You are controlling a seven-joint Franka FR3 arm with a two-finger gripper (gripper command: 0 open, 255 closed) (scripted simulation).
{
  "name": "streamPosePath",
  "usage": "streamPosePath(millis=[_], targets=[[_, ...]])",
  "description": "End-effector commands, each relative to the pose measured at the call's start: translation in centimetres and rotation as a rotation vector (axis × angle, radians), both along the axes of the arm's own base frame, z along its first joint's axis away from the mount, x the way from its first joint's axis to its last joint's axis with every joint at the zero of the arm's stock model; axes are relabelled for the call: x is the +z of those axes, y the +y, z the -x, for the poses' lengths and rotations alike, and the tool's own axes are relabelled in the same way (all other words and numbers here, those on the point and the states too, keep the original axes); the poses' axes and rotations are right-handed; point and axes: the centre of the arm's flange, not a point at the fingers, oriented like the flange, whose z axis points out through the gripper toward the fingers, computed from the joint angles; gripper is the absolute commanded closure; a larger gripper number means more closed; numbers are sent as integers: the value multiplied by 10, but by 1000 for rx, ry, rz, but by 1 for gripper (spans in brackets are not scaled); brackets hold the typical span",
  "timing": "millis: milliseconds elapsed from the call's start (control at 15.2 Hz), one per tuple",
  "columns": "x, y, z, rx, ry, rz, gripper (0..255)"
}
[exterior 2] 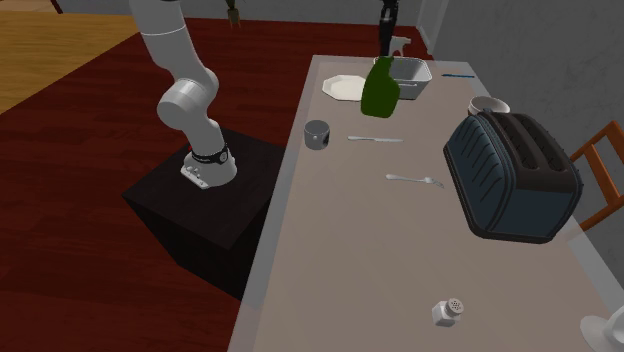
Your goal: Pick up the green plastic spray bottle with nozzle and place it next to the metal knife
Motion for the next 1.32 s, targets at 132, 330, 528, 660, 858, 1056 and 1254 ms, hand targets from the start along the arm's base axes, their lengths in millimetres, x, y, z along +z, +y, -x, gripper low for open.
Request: streamPosePath(millis=[132,330,528,660,858,1056,1254], targets=[[-21,1,1,0,-1,0,255],[-37,1,1,0,-1,0,255],[-53,1,1,0,-1,0,255],[-64,1,1,0,-1,0,255],[-79,1,1,0,-1,0,255],[-95,1,1,0,-1,0,255],[-111,1,1,0,-1,0,255]])
